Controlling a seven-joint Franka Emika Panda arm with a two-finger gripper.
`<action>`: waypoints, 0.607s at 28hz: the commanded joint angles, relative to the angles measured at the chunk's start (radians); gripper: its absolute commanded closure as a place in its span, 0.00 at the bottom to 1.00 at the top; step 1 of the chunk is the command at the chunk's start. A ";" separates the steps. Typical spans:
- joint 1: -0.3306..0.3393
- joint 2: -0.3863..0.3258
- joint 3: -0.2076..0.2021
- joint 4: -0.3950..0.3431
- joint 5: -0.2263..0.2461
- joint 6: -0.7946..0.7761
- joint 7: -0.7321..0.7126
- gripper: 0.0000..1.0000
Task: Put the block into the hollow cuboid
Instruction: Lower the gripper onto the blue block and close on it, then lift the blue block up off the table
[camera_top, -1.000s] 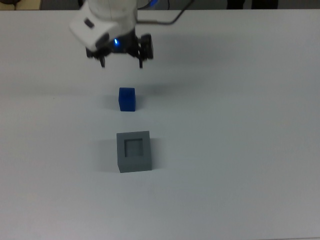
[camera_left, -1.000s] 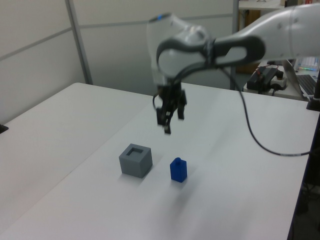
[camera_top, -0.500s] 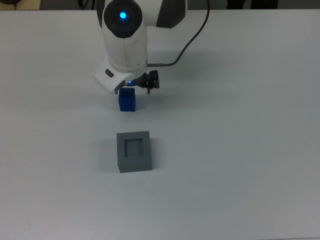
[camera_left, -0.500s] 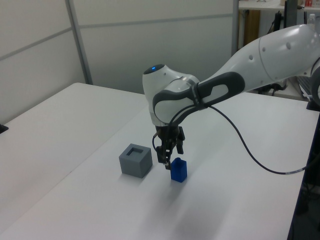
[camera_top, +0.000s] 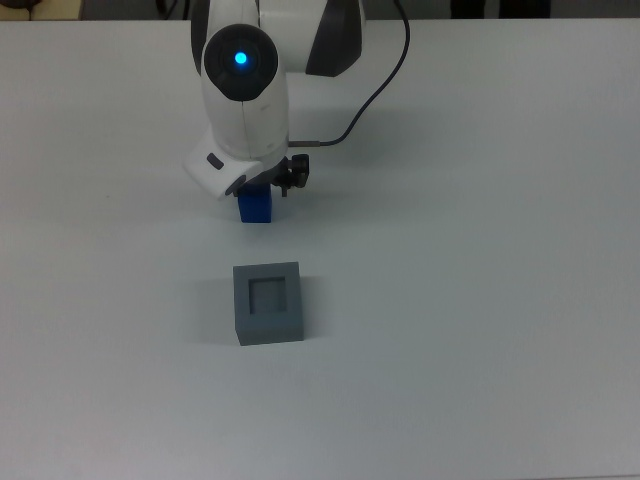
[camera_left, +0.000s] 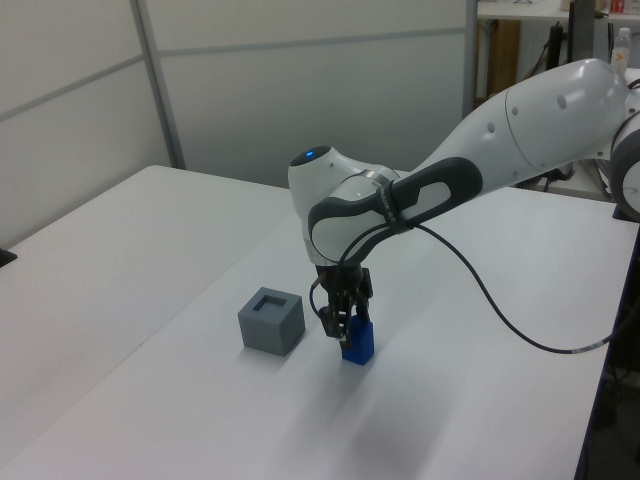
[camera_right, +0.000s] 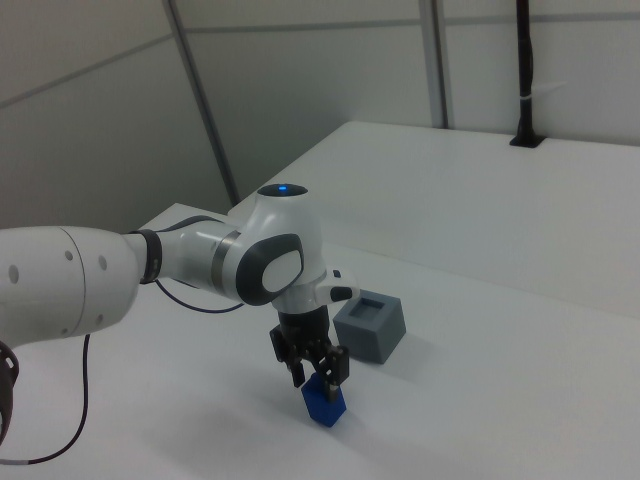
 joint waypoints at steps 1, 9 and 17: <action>0.004 -0.019 -0.007 -0.031 -0.009 0.018 -0.021 0.89; 0.001 -0.062 -0.010 0.043 -0.009 -0.029 -0.030 0.99; 0.001 -0.056 -0.010 0.195 -0.012 -0.063 -0.076 0.99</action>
